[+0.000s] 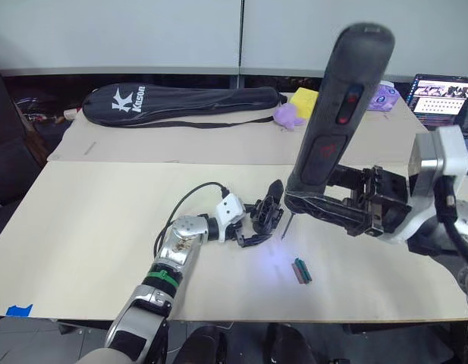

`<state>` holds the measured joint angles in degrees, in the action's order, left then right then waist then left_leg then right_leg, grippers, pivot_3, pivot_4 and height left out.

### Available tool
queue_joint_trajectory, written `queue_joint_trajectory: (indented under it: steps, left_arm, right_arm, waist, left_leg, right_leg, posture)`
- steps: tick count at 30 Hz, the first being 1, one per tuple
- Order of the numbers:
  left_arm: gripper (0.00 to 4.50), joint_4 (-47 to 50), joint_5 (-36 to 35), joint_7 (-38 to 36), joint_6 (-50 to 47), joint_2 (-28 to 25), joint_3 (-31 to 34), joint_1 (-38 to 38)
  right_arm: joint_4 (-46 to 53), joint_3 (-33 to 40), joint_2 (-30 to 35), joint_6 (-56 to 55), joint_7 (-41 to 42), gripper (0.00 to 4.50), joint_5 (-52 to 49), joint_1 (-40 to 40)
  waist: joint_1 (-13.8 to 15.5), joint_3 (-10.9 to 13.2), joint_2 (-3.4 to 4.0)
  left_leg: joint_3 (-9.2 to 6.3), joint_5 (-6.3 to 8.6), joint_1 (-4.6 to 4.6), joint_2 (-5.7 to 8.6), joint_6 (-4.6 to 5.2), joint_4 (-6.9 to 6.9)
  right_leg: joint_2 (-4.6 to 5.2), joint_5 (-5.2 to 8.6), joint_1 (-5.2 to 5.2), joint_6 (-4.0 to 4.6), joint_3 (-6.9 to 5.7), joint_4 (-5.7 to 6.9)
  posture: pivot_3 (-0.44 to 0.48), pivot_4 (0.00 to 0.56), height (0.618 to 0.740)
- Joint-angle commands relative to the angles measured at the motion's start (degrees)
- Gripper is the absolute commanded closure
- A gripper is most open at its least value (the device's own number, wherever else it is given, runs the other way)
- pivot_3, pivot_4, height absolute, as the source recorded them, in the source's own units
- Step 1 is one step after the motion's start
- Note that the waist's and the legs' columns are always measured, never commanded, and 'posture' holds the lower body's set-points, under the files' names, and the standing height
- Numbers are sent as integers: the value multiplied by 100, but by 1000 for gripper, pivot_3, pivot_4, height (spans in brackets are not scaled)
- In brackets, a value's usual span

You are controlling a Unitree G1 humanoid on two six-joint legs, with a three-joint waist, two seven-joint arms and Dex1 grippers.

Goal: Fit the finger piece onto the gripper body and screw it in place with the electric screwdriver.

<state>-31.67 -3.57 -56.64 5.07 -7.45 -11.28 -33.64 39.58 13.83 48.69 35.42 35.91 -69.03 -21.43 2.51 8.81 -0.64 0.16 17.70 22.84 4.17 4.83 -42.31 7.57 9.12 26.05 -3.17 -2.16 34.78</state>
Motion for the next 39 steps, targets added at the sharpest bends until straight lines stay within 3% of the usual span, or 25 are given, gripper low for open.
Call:
queue_joint_trajectory:
  steps: [1, 3, 8, 15, 24, 39]
  left_arm:
    - [1328, -76, 8, -11, 79, 74, -120, -85]
    - [2206, -65, 3, -22, 72, 89, -139, -107]
    - [2213, -85, 5, -41, 87, 45, -150, -110]
    - [2213, -56, -12, -21, 84, -1, -152, -71]
    - [2213, -12, -53, 24, 51, -21, -126, -46]
    - [2213, 6, -103, 40, 2, -35, -122, -77]
  right_arm:
    - [-111, -83, -83, 37, -81, 2589, -278, -600]
    - [-245, -251, -192, 93, -153, 2589, -291, -955]
    - [-547, -689, -561, 233, -339, 2589, 6, -1692]
    - [-928, -1105, -852, 176, -112, 2589, 819, -2019]
    - [-1225, -1435, -1103, 122, 307, 2589, 1727, -2075]
    - [-1404, -1445, -1489, 65, 632, 2589, 2395, -1893]
  waist:
    - [-1, 0, 0]
    - [-4, 0, 0]
    - [4, 0, 1]
    - [-11, -2, 3]
    - [-22, -2, 3]
    - [-30, -2, 3]
  left_leg:
    - [1, 0, 0, 0, 0, 0]
    - [0, 0, 1, 0, 0, 0]
    - [-1, -1, 4, 1, -2, 0]
    - [-1, -2, 8, 4, -3, 0]
    - [-1, -3, 8, 5, -5, 0]
    - [-1, -4, 8, 6, -8, 1]
  right_leg:
    - [0, 0, 1, 0, 0, -1]
    - [0, 0, 1, 0, 0, 0]
    - [3, -1, 6, 1, 0, 5]
    - [3, -1, 10, 0, -3, 10]
    - [1, -1, 11, 0, -5, 11]
    - [0, -1, 12, 0, -6, 11]
  posture:
    - [0, 150, 723]
    - [0, 150, 723]
    - [0, 150, 723]
    - [0, 150, 723]
    - [0, 150, 723]
    - [0, 150, 723]
